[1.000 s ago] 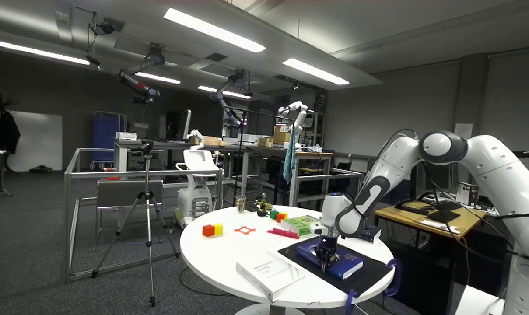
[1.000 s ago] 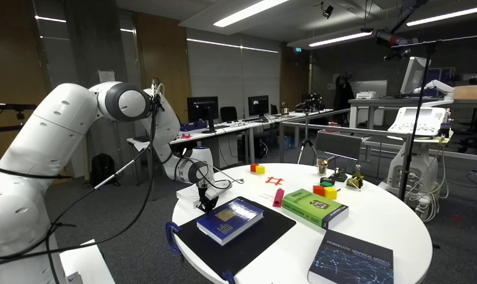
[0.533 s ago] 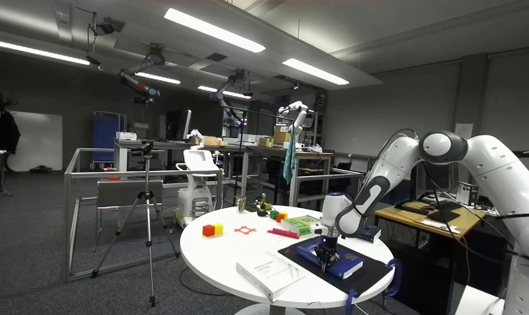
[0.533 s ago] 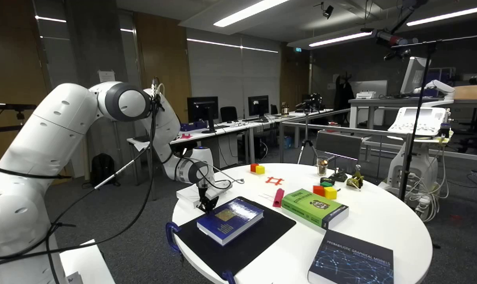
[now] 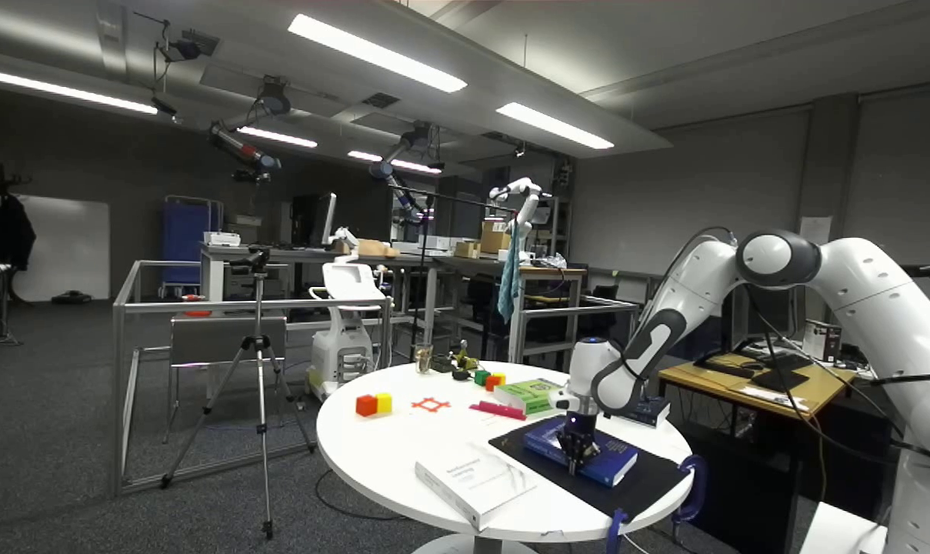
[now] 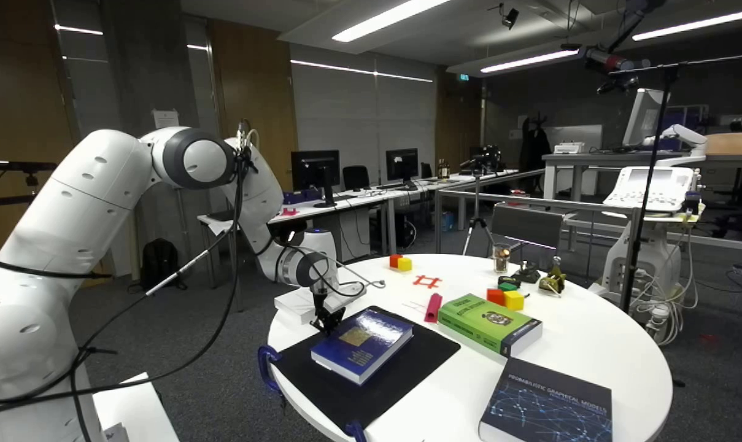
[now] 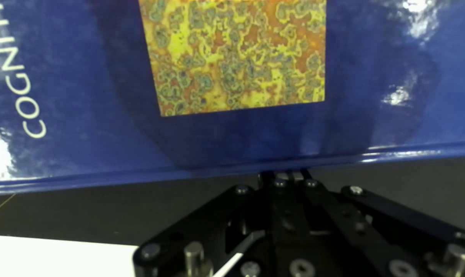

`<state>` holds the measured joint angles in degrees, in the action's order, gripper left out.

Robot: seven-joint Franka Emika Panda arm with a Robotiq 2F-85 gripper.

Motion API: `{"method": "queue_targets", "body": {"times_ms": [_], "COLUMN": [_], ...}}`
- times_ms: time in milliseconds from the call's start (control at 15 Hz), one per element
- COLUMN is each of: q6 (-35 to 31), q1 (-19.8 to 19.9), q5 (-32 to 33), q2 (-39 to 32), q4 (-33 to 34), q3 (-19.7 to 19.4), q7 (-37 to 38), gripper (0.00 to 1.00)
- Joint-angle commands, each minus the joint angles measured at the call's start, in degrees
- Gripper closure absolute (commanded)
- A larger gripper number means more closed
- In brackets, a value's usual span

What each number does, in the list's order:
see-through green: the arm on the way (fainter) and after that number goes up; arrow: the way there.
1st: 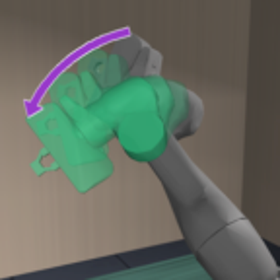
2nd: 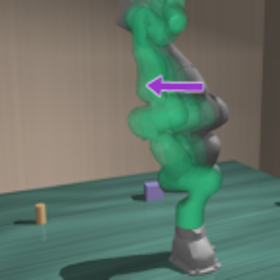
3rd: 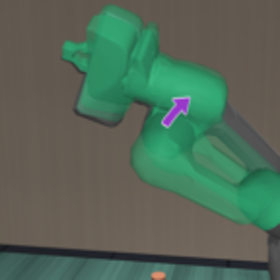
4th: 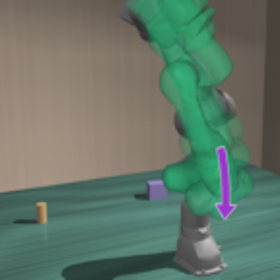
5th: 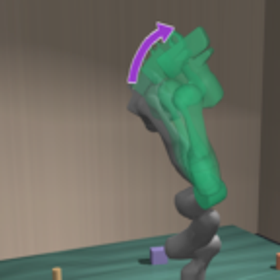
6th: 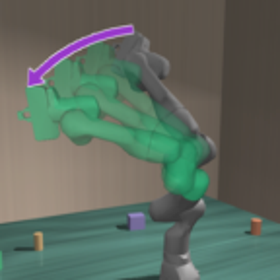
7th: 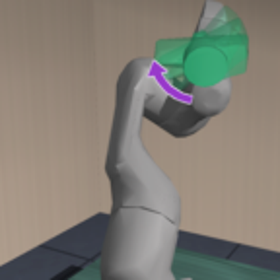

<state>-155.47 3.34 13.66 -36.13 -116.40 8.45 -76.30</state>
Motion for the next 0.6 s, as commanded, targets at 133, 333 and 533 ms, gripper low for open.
{"method": "queue_targets", "body": {"times_ms": [133,333,533], "q6": [-0.6,-0.3,-0.1], "q1": [1.4,1.5,1.5], "q5": [0.1,0.2,0.2], "q2": [-0.4,-0.9,-1.5], "q4": [0.9,2.4,4.1], "q3": [-1.1,-1.5,-1.7], "q7": [-0.2,-0.2,0.0], "gripper": [1.00,1.00,1.00]}}
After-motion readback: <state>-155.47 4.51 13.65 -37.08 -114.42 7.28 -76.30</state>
